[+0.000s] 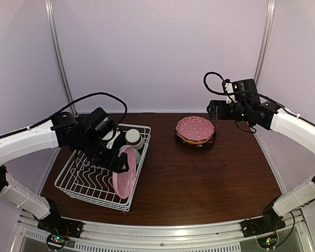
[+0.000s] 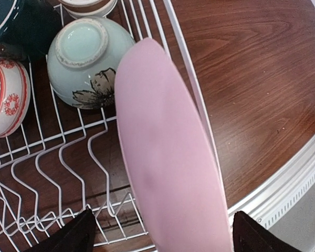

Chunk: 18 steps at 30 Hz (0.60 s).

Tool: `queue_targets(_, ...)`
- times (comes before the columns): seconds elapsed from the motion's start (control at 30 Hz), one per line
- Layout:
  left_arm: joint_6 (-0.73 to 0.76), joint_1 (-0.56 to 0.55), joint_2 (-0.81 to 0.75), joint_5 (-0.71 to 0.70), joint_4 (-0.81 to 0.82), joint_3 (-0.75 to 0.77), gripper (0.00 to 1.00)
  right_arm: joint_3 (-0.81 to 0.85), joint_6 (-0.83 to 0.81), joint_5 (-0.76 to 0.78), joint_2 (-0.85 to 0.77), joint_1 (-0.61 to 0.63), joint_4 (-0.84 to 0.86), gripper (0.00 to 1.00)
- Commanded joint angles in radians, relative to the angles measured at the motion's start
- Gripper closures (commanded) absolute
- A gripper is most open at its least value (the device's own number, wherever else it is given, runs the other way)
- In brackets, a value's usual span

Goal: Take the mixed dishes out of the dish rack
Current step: Grab the plate from the dish rack.

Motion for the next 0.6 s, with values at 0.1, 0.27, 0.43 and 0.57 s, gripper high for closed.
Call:
queue_targets(0.1,-0.121,-0.075,0.08,-0.181,0.039,-0.001,0.19,-0.094,-0.016,0.243,-0.119,0.008,0.043,0.0)
queue_targets(0.27,-0.149,-0.091,0.126,-0.211,0.043,0.006,0.33,-0.158,-0.008,0.239,-0.169,0.006,0.099,0.0)
queue_targets(0.43,-0.154,-0.093,0.138,-0.23,0.038,0.018,0.46,-0.151,-0.017,0.235,-0.169,0.005,0.089,0.0)
queue_targets(0.57,-0.155,-0.093,0.147,-0.247,0.008,0.042,0.51,-0.14,-0.019,0.23,-0.164,0.006,0.085,0.0)
